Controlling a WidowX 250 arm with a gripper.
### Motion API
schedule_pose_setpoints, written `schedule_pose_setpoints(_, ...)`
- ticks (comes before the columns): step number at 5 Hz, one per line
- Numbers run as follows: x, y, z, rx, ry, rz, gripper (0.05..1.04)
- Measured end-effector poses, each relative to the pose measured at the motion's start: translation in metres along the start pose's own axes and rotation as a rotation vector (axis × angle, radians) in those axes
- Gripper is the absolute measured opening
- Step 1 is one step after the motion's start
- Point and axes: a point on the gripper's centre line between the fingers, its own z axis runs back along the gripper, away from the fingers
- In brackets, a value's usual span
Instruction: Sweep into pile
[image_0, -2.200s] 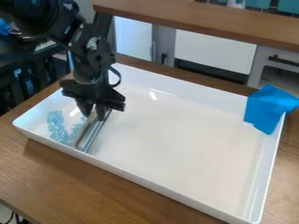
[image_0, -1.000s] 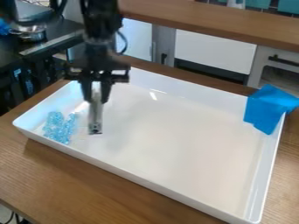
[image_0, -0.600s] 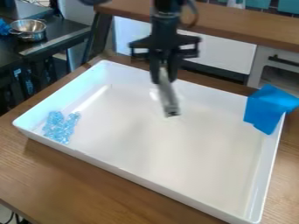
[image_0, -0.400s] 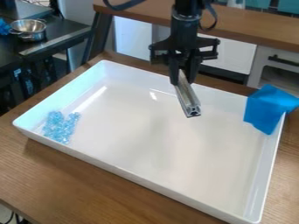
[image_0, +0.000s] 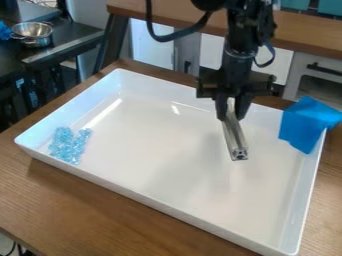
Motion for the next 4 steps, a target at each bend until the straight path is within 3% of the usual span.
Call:
schedule_pose_setpoints(1, -0.0084, 0.0004, -0.0122, -0.036, 0.024, -0.017, 0.313)
schedule_pose_setpoints(2, -0.0085, -0.0003, -0.0166, -0.050, 0.007, -0.026, 0.313)
schedule_pose_setpoints(3, -0.0101, 0.0014, -0.0221, -0.023, 0.030, -0.037, 0.370)
schedule_pose_setpoints(4, -0.0059, 0.0026, -0.0200, 0.012, 0.037, -0.034, 0.677)
